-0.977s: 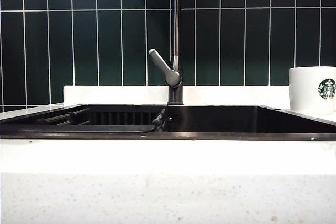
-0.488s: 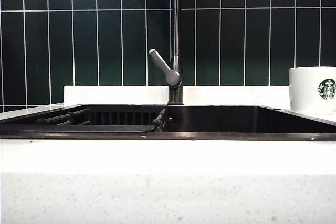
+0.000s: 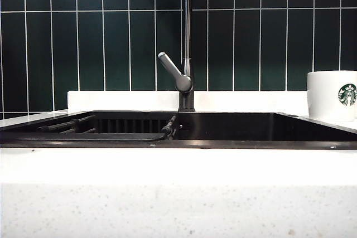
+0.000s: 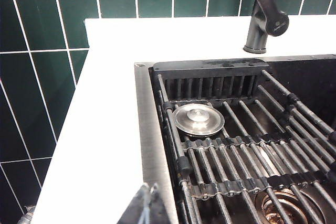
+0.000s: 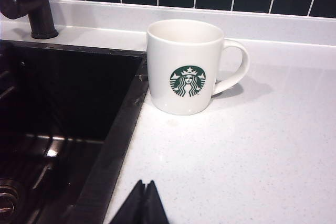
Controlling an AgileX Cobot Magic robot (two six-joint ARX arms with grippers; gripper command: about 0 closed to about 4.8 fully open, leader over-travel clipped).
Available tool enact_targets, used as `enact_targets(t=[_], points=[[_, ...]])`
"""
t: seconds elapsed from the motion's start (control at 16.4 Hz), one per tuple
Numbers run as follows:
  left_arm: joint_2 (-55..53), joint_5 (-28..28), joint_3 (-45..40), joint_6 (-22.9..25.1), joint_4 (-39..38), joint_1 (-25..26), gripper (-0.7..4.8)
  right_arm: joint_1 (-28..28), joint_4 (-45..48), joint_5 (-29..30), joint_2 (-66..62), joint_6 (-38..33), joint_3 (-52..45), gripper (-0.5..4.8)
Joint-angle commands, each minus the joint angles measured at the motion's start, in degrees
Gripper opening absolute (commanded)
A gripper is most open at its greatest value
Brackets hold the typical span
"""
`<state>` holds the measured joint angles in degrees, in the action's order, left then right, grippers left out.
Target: Pick up the mug next to the sink, go to the faucet to get some water, pour the water into the sink, and finally put the mug back to its place.
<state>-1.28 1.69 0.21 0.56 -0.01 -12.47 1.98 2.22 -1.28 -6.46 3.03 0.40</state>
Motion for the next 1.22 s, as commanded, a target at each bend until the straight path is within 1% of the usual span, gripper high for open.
enact_targets(t=[0.06, 0.31, 0.49, 0.67, 0.73, 0.79, 1.22], points=[[1.0, -0.2, 0.2, 0.2, 0.3, 0.0, -0.05, 0.0, 0.7, 0.1, 0.1, 0.2, -0.3, -0.05], [0.9, 0.6, 0.2, 0.0, 0.5, 0.5, -0.05, 0.0, 0.6, 0.1, 0.0, 0.2, -0.3, -0.05], [0.9, 0.7, 0.2, -1.6, 0.6, 4.1, -0.05, 0.0, 0.6, 0.1, 0.0, 0.2, -0.3, -0.05], [0.9, 1.1, 0.2, -1.7, 1.8, 6.1, -0.05, 0.0, 0.6, 0.1, 0.0, 0.2, -0.3, -0.05], [0.9, 0.8, 0.2, -1.6, 2.6, 8.2, -0.05, 0.0, 0.6, 0.1, 0.0, 0.2, -0.3, -0.05], [0.9, 0.9, 0.2, -1.6, 2.2, 9.2, -0.05, 0.0, 0.6, 0.1, 0.0, 0.2, -0.3, -0.05], [0.9, 0.7, 0.2, -1.5, 2.0, 9.3, -0.05, 0.0, 0.6, 0.1, 0.0, 0.2, -0.3, -0.05]])
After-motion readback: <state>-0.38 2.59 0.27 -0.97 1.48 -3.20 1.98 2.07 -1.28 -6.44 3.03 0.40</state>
